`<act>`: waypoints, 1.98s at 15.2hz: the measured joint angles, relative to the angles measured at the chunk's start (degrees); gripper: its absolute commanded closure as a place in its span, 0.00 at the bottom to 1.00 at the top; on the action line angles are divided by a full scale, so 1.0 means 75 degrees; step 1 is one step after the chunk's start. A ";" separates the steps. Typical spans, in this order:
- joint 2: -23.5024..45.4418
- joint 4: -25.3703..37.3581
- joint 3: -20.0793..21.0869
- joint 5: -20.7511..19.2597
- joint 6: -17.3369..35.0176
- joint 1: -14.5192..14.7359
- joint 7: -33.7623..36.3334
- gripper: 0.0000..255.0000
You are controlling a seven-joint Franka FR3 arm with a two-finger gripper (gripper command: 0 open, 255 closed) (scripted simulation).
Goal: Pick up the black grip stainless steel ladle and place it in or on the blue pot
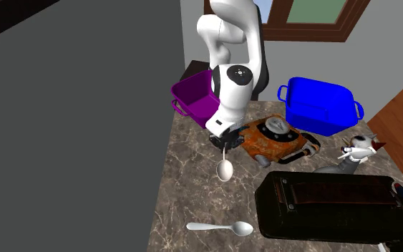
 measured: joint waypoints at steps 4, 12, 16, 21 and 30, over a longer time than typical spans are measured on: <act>0.0080 0.0007 -0.0034 -0.0082 0.0002 0.0022 0.0054 1.00; -0.0471 0.0038 0.0146 0.0380 -0.0582 -0.0102 -0.0296 1.00; -0.0878 0.0057 0.0231 0.0686 -0.0968 -0.0149 -0.0515 1.00; -0.1296 0.0153 0.0270 0.0987 -0.1434 -0.0189 -0.0762 1.00; -0.1965 0.0452 0.0293 0.1397 -0.2348 -0.0181 -0.1044 1.00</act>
